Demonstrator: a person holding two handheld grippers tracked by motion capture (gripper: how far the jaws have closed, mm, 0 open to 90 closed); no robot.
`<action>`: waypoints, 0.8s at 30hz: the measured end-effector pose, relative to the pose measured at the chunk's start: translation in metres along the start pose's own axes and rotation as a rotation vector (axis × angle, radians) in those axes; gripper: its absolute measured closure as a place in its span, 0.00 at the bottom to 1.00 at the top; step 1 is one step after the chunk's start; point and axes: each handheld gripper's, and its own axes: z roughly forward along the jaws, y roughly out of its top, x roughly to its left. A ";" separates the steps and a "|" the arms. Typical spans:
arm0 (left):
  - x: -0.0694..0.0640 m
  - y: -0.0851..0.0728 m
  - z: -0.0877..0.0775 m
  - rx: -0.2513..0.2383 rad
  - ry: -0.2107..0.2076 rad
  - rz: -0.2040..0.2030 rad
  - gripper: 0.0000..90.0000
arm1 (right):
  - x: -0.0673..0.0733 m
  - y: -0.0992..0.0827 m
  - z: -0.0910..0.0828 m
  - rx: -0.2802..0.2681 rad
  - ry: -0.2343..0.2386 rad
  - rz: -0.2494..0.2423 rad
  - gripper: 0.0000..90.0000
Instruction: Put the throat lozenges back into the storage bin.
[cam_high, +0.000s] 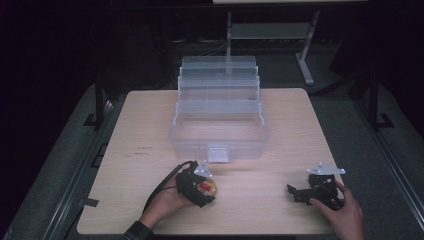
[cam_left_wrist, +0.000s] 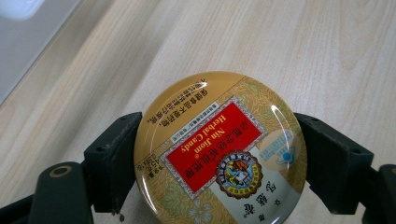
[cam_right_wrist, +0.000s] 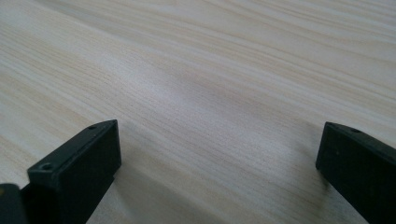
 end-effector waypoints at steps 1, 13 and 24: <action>0.000 0.000 0.000 -0.006 0.000 -0.007 0.22 | 0.000 0.000 0.000 0.000 0.000 0.000 0.00; 0.001 -0.002 -0.007 -0.013 -0.004 -0.014 0.22 | 0.000 0.000 0.000 0.000 0.000 -0.001 0.00; 0.001 -0.002 -0.012 -0.011 -0.010 -0.026 0.22 | 0.000 0.000 0.000 0.000 0.000 0.000 0.00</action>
